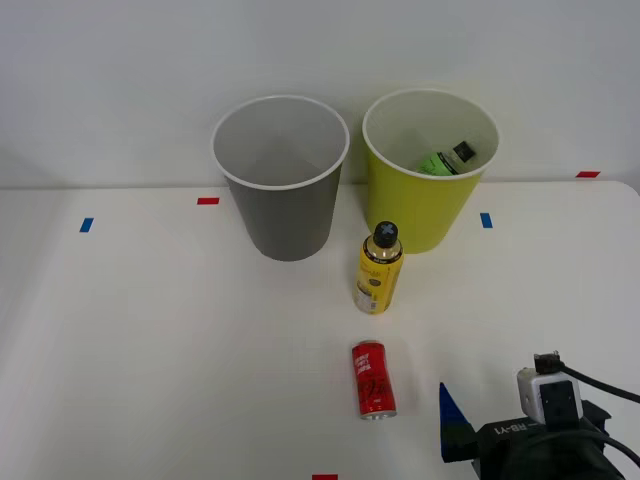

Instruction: Put cans in the gray bin, plastic bottles in the light green bin

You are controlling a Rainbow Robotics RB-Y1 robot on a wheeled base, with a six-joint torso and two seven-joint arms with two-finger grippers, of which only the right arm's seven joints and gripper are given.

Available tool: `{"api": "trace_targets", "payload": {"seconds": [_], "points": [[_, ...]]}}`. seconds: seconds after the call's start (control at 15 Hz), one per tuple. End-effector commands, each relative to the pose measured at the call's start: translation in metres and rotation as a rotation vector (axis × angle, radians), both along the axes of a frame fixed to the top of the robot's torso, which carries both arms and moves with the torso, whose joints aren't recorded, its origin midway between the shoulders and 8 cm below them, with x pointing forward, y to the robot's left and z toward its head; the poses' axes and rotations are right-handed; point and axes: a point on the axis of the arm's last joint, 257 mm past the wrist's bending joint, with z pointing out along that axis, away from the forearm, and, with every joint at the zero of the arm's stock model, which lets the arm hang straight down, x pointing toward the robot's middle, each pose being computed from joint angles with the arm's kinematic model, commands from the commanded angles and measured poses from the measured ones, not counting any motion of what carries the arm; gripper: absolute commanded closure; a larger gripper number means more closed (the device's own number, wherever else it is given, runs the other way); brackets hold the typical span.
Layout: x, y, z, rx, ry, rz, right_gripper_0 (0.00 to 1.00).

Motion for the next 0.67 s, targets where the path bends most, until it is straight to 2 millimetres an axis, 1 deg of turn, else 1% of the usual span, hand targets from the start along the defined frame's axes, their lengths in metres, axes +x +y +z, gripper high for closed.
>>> {"api": "trace_targets", "payload": {"seconds": [0.07, 0.27, 0.4, 0.53, 0.67], "points": [[0.01, 0.016, 0.003, -0.014, 0.015, 0.068, 0.01], [0.011, 0.021, 0.001, -0.003, 0.031, 0.088, 0.01], [0.01, 0.018, -0.004, -0.017, 0.058, 0.075, 0.01], [0.008, 0.013, -0.012, -0.013, 0.099, 0.028, 0.01], [0.006, 0.015, -0.018, 0.036, 0.152, -0.009, 0.01]]}}
